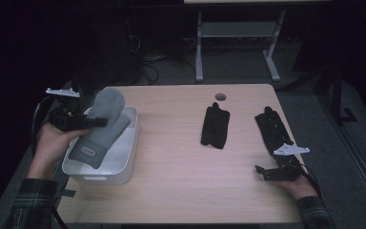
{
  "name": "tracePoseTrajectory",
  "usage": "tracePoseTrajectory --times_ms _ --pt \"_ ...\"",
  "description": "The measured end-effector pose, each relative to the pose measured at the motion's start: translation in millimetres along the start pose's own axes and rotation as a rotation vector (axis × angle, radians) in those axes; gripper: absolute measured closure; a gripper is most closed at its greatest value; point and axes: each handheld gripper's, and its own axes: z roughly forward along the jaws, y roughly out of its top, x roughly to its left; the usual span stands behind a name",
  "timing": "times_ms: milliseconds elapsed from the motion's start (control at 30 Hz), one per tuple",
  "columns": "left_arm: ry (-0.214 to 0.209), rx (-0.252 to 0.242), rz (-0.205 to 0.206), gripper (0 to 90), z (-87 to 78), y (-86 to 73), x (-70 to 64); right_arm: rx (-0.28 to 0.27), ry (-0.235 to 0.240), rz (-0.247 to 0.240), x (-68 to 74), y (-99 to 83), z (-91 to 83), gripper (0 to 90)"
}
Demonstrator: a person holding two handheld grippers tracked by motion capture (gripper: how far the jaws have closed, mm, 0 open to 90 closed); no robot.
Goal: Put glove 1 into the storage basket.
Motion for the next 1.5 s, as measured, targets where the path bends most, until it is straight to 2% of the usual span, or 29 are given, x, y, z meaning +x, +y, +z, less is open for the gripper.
tracePoseTrajectory --times_ms 133,400,467,800,967,1100,1200,1367,1500 --pt "-0.006 0.023 -0.042 70.6 12.0 -12.7 12.3 0.002 0.0 0.004 0.1 0.0 -0.1 10.4" --pt "-0.003 0.082 -0.092 70.5 36.3 -29.1 32.2 0.002 0.0 0.004 0.1 0.0 -0.1 10.4" --pt "0.007 0.097 -0.093 70.5 41.5 -31.4 36.2 0.002 0.0 0.004 0.1 0.0 -0.1 10.4" --pt "-0.019 0.163 -0.119 70.4 71.2 -42.2 57.0 0.002 0.0 0.004 0.1 0.0 -0.1 10.4" --pt "-0.012 0.211 -0.124 70.0 85.7 -46.8 64.6 0.002 0.0 0.004 0.1 0.0 -0.1 10.4" --pt "0.009 0.236 -0.112 68.0 93.6 -49.5 67.4 0.002 0.0 0.004 0.1 0.0 -0.1 10.4" --pt "0.025 0.242 -0.098 63.5 97.2 -50.1 68.5 0.002 0.0 0.004 0.1 0.0 -0.1 10.4" --pt "0.073 0.245 -0.07 42.9 98.2 -50.3 70.8 0.002 0.0 0.004 0.1 0.0 -0.1 10.4" --pt "0.117 0.204 -0.063 29.5 93.1 -49.0 70.4 0.002 0.0 0.004 0.1 0.0 -0.1 10.4"
